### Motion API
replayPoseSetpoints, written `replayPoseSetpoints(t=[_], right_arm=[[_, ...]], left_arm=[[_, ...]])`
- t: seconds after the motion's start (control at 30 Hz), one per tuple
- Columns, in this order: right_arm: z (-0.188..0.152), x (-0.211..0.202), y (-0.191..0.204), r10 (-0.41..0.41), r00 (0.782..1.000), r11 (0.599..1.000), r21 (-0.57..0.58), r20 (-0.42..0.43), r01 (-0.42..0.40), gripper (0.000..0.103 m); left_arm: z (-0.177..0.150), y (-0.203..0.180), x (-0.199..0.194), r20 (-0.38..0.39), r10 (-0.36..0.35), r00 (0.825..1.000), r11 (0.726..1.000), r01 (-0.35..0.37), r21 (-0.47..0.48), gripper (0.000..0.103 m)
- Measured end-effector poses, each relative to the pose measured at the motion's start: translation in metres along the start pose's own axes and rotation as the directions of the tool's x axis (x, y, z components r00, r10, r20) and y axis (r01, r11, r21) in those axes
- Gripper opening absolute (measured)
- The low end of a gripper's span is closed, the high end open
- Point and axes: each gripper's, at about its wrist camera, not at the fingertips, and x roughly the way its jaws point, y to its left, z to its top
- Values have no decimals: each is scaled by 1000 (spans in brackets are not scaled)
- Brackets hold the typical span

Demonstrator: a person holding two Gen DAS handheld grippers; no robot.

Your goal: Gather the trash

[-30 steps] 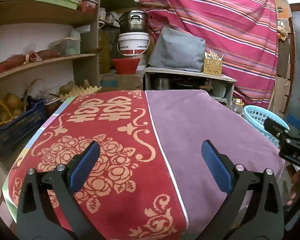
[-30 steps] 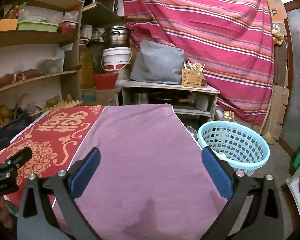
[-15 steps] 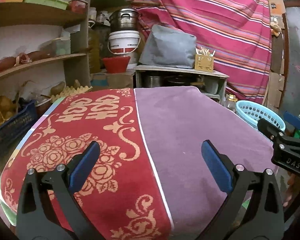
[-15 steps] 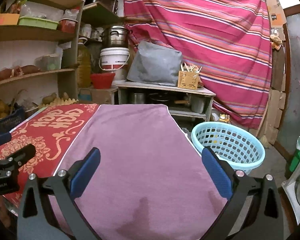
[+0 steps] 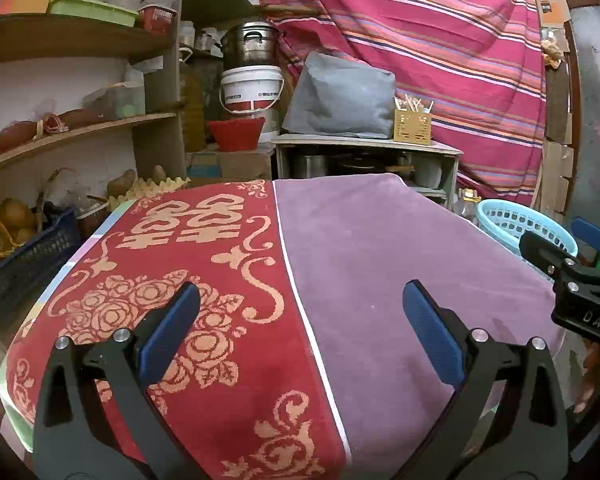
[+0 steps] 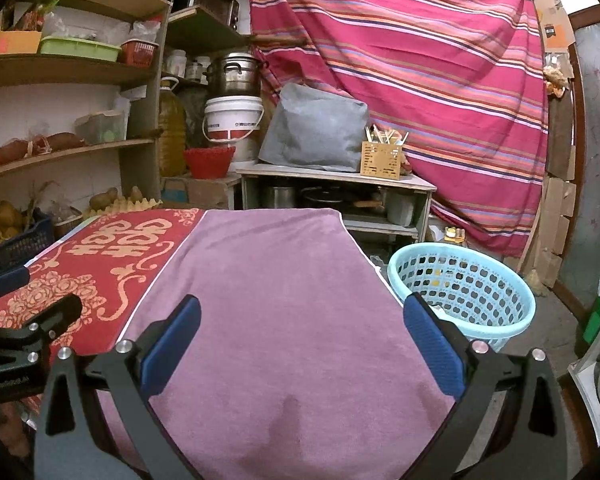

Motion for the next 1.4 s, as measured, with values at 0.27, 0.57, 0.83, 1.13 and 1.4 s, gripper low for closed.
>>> replayPoseSetpoints(t=[0.27, 0.57, 0.83, 1.13, 1.4], right_arm=[[-2, 1, 1, 7, 1000, 1000, 4, -3, -7, 99], [-4, 3, 3, 13, 1000, 1000, 10, -8, -12, 99], [-4, 3, 3, 9, 1000, 1000, 7, -7, -9, 99], [-7, 5, 3, 8, 1000, 1000, 6, -11, -7, 99], [-6, 5, 2, 7, 1000, 1000, 1, -11, -7, 99]], left_arm=[[0, 2, -2, 1, 6, 1000, 1000, -6, 0, 98], [0, 3, -2, 1, 8, 1000, 1000, -8, -3, 98], [1, 4, -2, -1, 13, 1000, 1000, -13, -1, 98], [0, 3, -1, -4, 14, 1000, 1000, -14, 0, 98], [0, 4, 0, -3, 15, 1000, 1000, -15, 1, 98]])
